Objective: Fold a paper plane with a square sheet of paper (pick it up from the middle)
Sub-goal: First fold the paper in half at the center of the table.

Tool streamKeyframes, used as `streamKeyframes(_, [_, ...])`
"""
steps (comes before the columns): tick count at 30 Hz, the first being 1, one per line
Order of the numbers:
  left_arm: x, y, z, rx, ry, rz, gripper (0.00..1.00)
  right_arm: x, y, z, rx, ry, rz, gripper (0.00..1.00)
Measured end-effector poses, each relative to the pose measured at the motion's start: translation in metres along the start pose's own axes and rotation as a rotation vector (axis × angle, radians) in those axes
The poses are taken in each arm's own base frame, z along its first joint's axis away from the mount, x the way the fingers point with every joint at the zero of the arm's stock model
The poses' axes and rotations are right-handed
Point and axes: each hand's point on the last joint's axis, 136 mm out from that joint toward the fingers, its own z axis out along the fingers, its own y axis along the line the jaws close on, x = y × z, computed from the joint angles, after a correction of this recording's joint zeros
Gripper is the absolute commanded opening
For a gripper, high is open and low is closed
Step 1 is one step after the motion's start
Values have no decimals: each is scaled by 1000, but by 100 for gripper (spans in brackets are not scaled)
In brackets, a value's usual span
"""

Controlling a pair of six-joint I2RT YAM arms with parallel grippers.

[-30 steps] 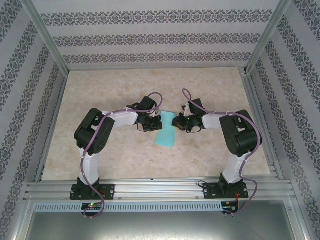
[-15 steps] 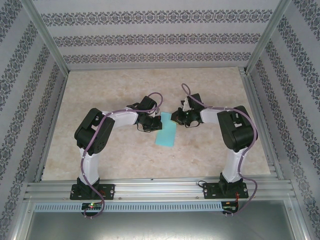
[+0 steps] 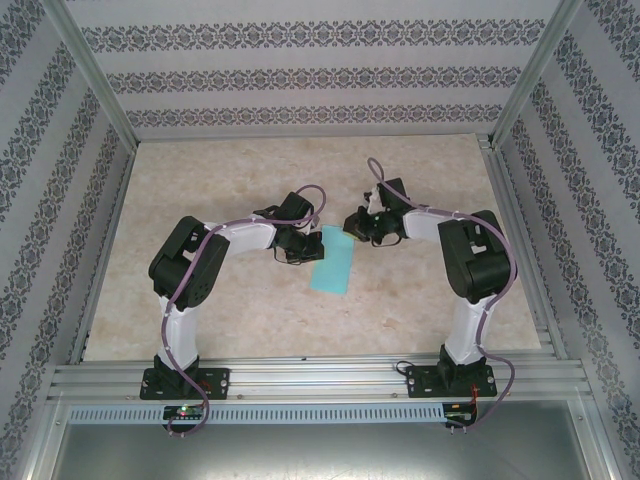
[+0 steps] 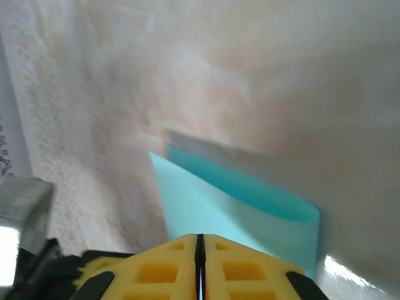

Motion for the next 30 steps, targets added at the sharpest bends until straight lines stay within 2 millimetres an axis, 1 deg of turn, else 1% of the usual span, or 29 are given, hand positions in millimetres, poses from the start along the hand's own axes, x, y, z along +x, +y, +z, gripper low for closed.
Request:
streamKeyframes(3, [0,0,0,0,0,0,0,-11,7,-4,-13,-23,-18,10])
streamKeyframes(6, [0,0,0,1,0,0,0,-13,6,-3,-12,-23,-16,10])
streamKeyframes(9, [0,0,0,0,0,0,0,-10,-3,4,3,-6,1,10])
streamKeyframes(14, [0,0,0,0,1,3,0,1,-28,19,40,35,44,10])
streamKeyframes(16, [0,0,0,-1,2,3,0,0,-29,18,40,31,47,10])
streamKeyframes(22, [1,0,0,-1,6,1,0,1,-27,14,58,43,61,10])
streamKeyframes(24, [1,0,0,-1,6,1,0,0,-22,9,62,41,60,10])
streamKeyframes(27, [1,0,0,-1,6,1,0,-9,-10,-1,50,21,47,10])
streamKeyframes(30, [1,0,0,-1,6,1,0,-16,-4,-4,39,8,39,10])
